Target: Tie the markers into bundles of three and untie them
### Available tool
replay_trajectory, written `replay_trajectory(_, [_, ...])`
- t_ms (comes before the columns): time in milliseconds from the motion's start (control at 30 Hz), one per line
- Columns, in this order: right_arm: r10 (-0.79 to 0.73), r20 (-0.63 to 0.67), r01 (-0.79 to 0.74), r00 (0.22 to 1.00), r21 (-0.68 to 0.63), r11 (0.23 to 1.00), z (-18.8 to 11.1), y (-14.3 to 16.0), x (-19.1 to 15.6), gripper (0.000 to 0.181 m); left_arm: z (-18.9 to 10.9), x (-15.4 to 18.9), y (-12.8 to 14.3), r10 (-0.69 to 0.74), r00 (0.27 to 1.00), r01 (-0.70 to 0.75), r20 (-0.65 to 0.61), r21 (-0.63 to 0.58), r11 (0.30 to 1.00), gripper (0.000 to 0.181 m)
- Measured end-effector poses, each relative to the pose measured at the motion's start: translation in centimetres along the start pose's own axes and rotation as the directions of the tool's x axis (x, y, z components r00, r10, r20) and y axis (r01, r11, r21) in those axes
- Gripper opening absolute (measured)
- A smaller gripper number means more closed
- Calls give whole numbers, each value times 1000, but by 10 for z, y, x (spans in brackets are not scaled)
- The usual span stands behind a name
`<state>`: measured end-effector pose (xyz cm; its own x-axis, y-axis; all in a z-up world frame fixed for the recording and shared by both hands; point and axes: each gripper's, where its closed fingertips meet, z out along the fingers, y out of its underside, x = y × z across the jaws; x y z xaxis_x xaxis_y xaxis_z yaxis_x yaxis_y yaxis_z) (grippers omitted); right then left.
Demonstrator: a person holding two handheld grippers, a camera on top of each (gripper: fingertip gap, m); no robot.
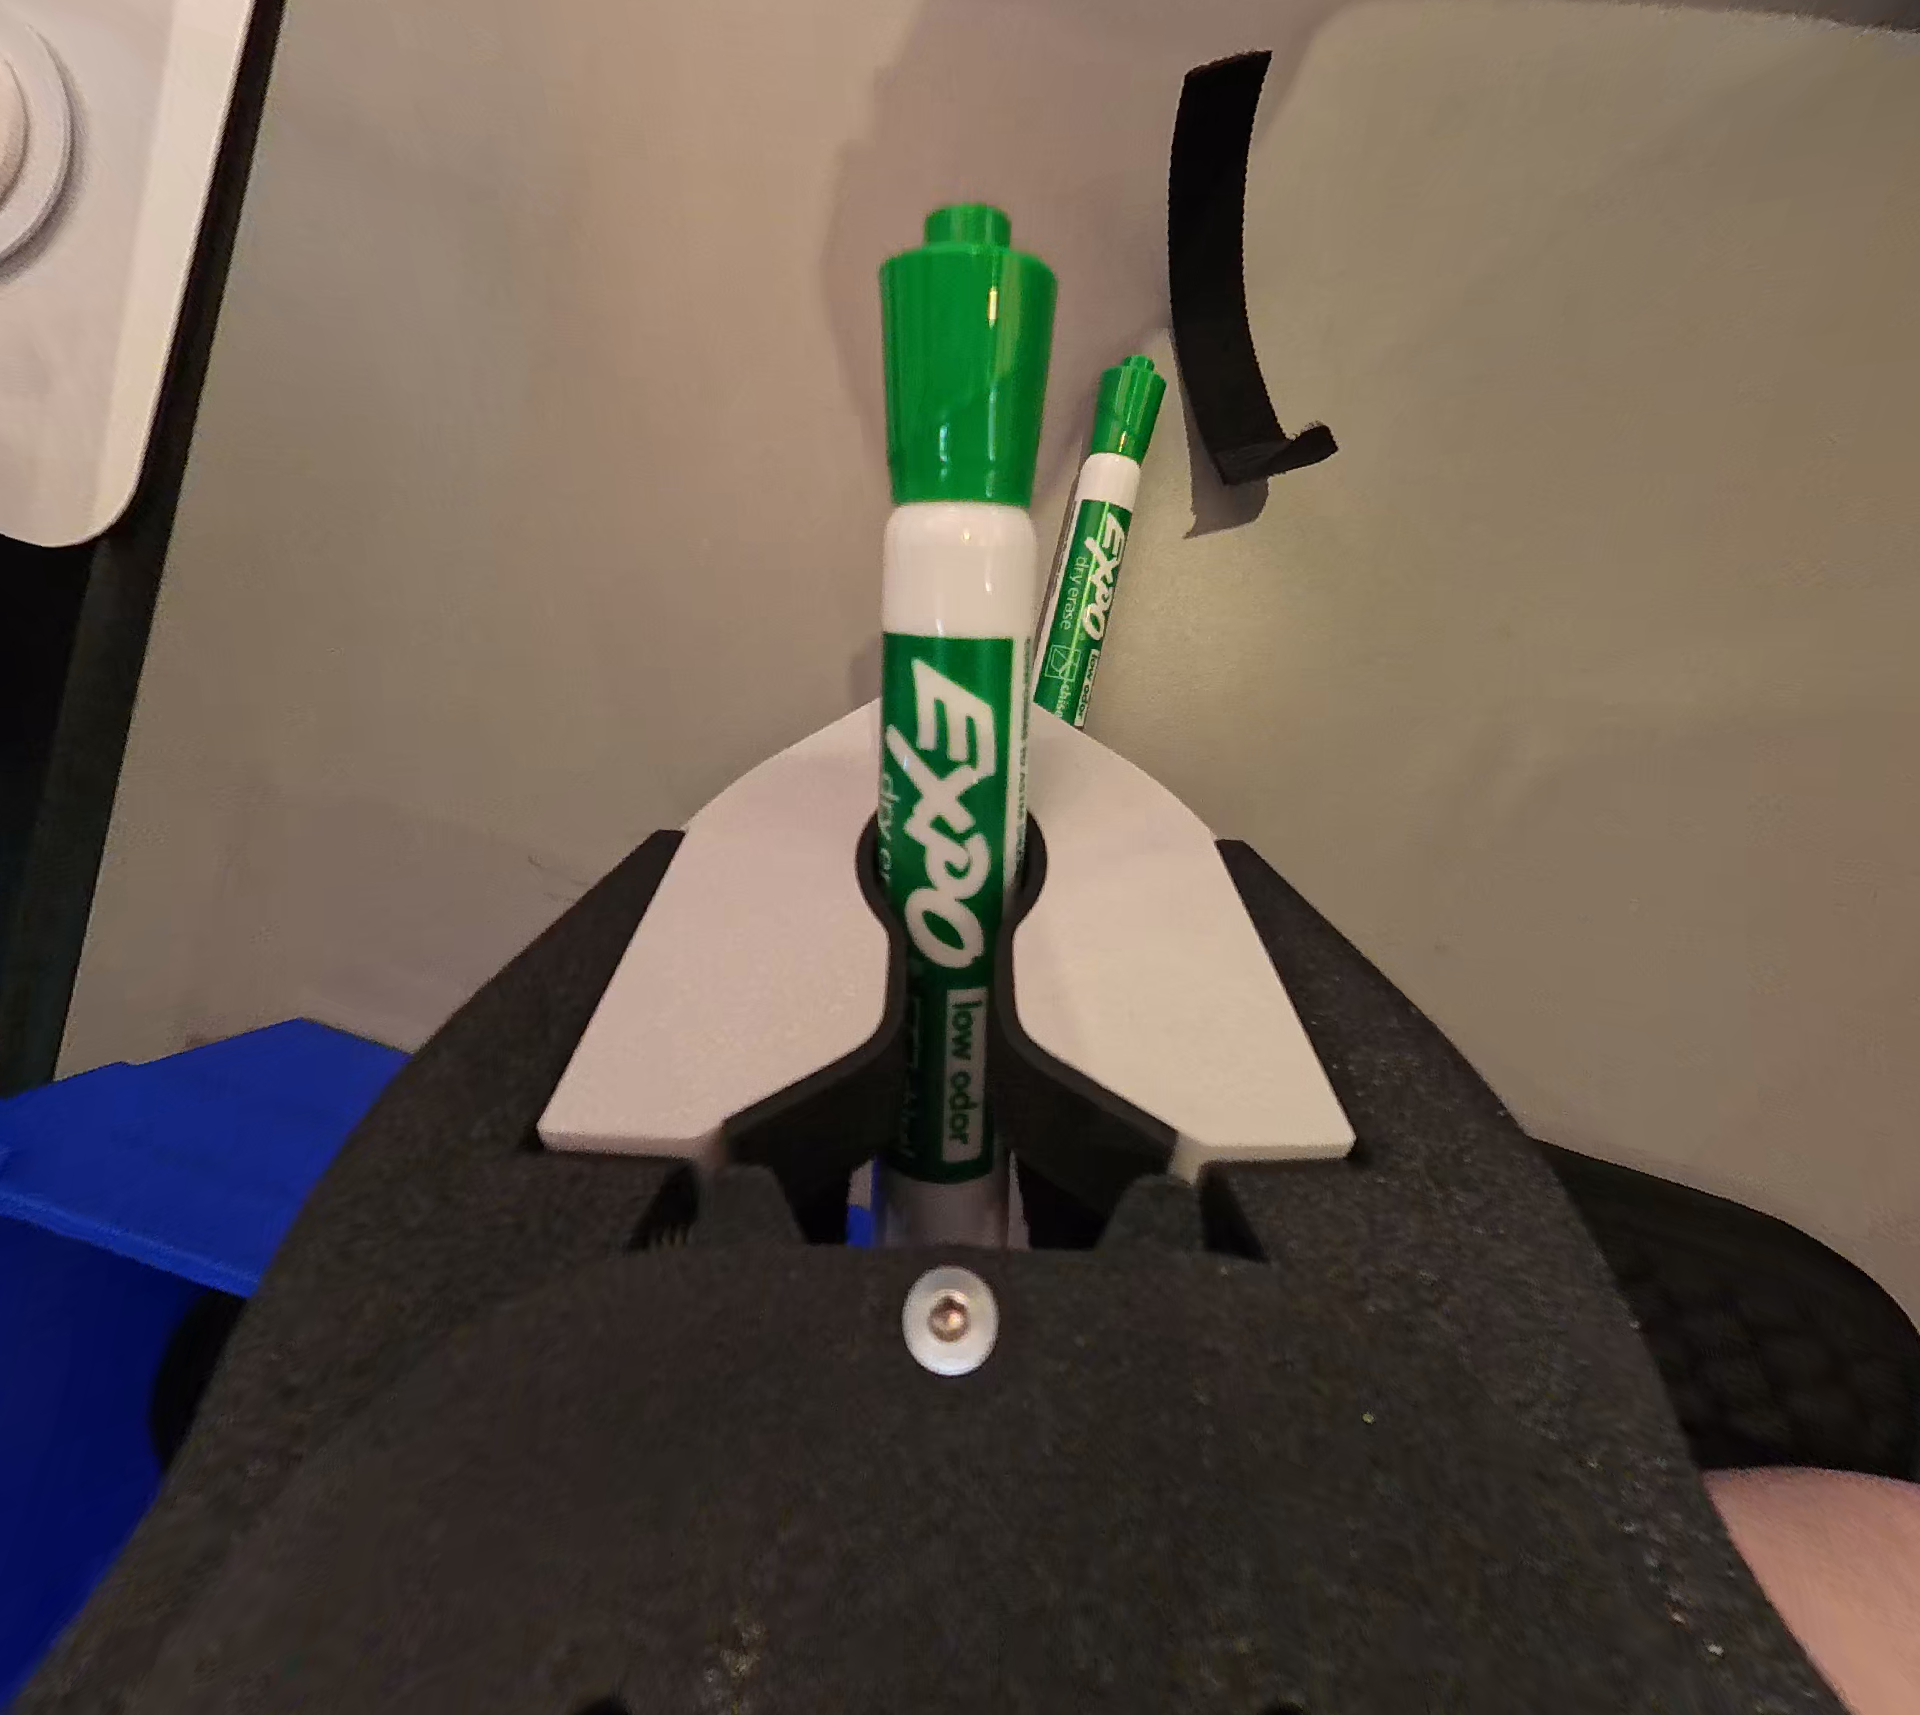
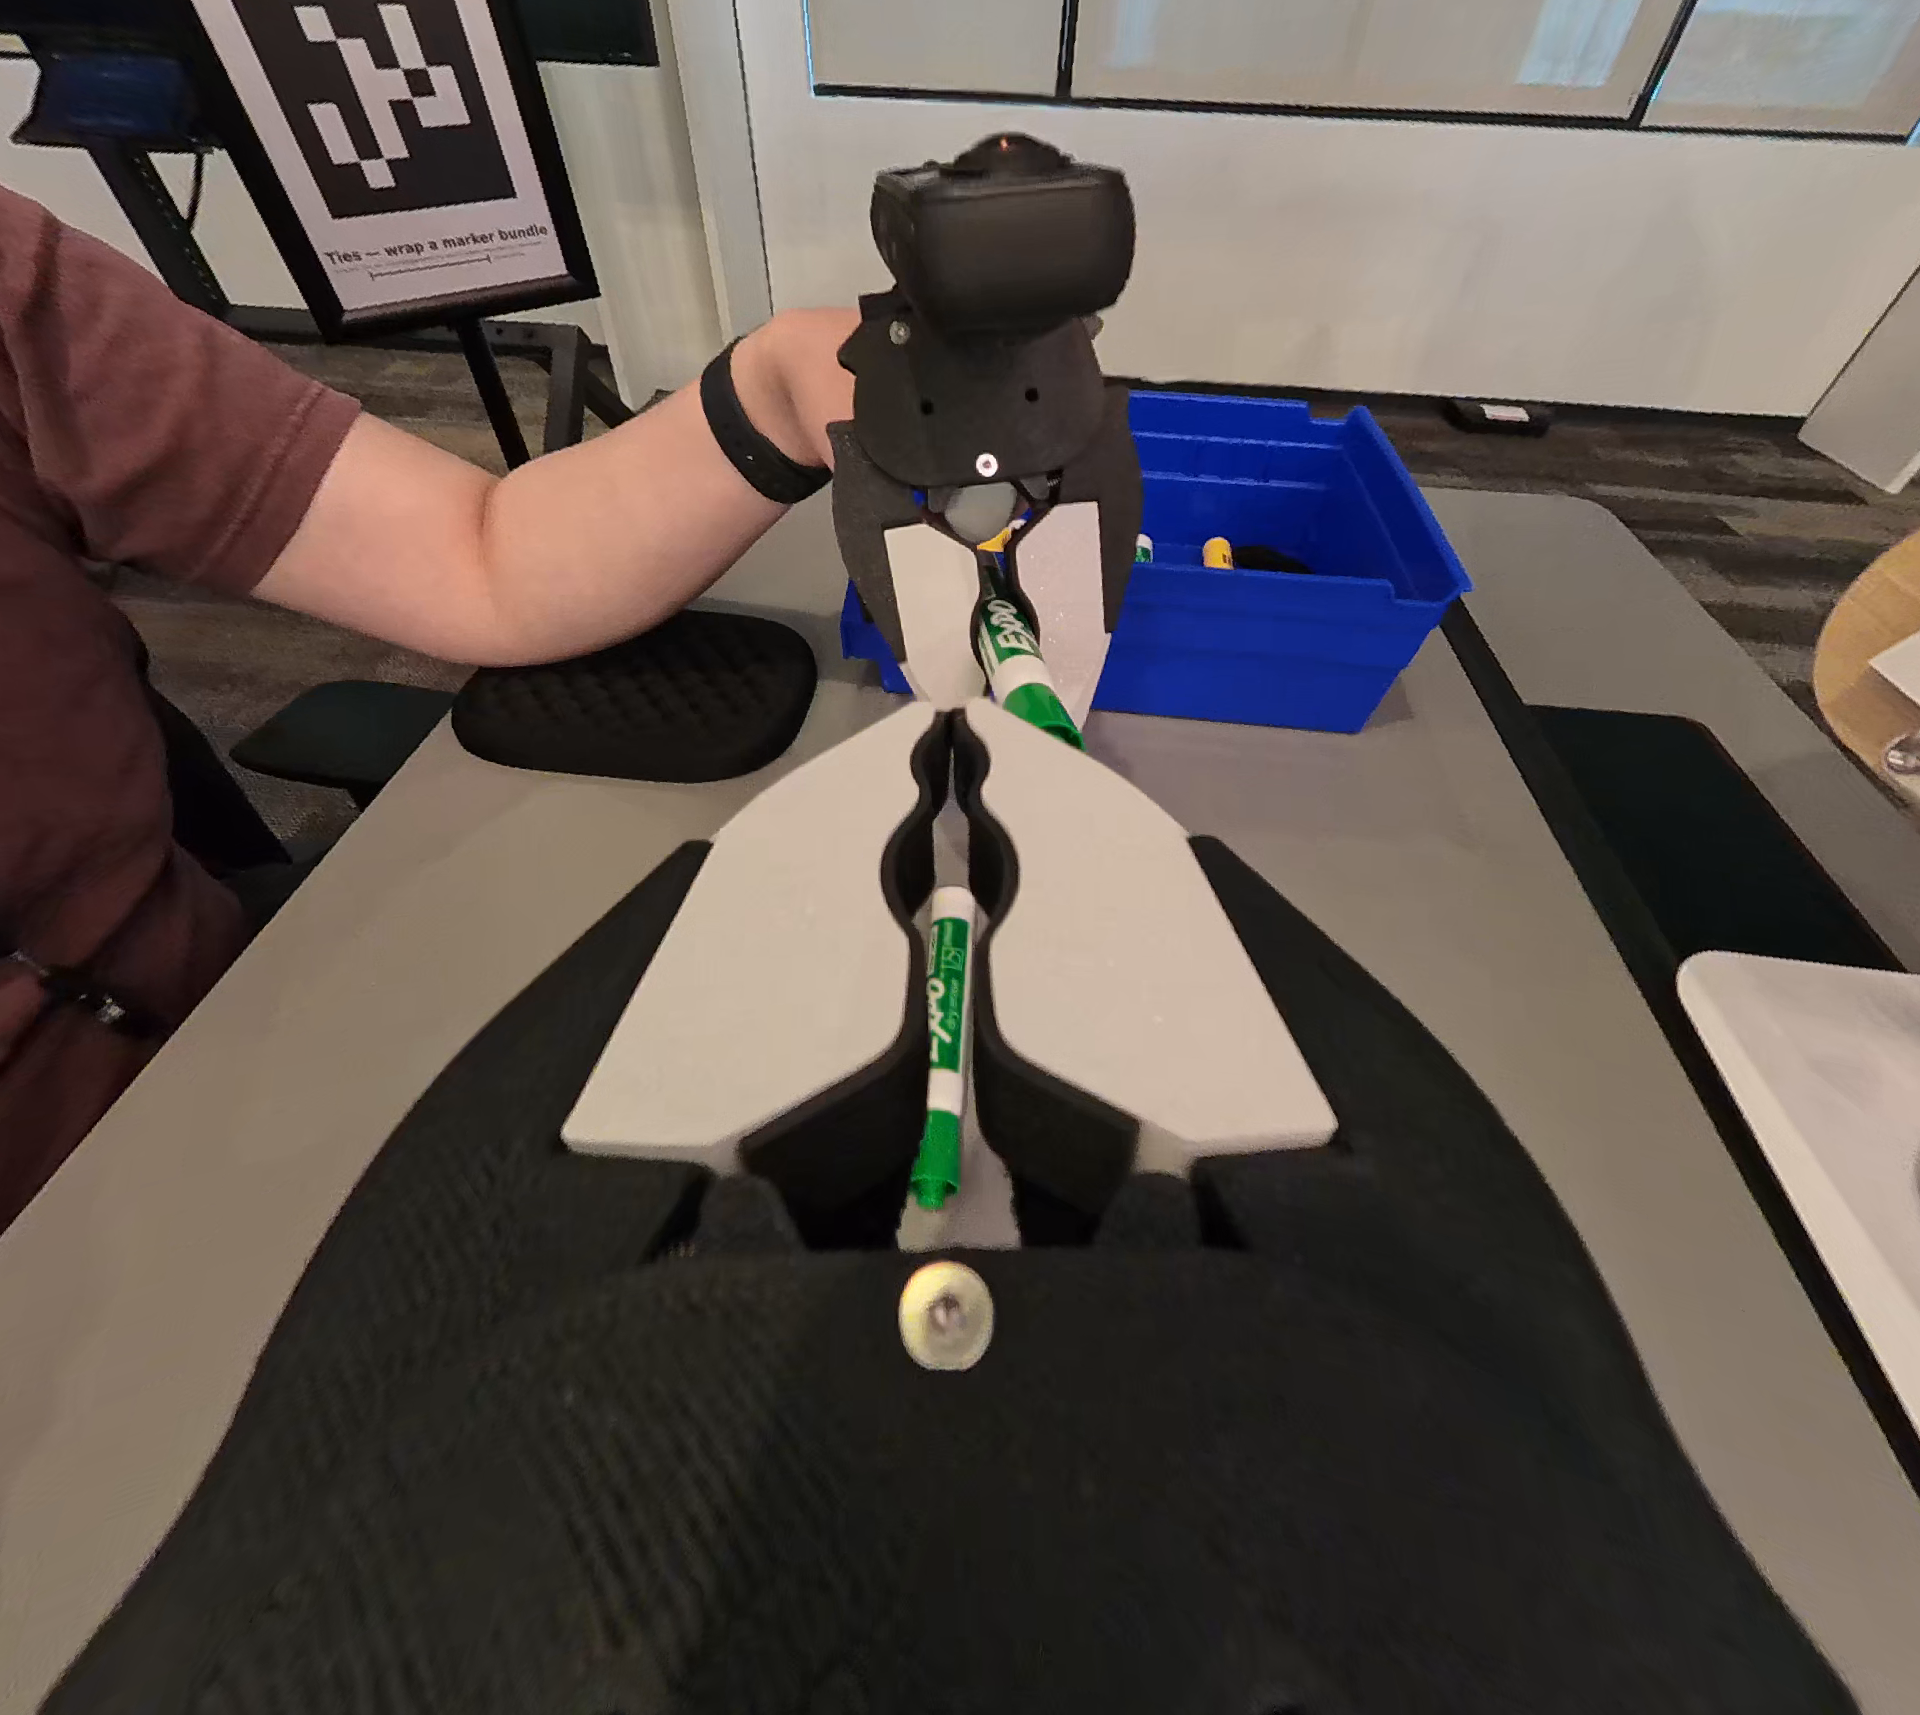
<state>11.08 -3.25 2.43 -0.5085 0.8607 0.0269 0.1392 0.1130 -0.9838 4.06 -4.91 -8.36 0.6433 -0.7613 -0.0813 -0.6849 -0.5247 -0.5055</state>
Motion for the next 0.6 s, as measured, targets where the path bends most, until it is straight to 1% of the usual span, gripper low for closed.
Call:
replay_trajectory(167, [2, -3, -2, 1000, -5, 1000, -5, 5, 0, 1, 0, -2, 3, -7, 1000, 7, 8, -7, 1000, 11])
replay_trajectory(400, [-20, -3, 20, 1000, -63, 998, -7, 15, -4, 1, -2, -4, 6, -17, 1000, 17, 9, -10, 1000, 11])
replay_trajectory(533, [-11, -20, 9, 1000, -133, 991, -13, 32, 1, 1, -3, -7, 9, -21, 1000, 21, 18, -17, 1000, 11])
replay_trajectory(567, [-1, -30, -4, 1000, -161, 987, -17, 40, 4, 3, -4, -7, 9, -22, 1000, 22, 22, -17, 1000, 11])
replay_trajectory(600, [13, -52, -22, 999, -188, 982, -22, 49, 9, 9, -5, -8, 9, -25, 999, 25, 25, -13, 1000, 11])
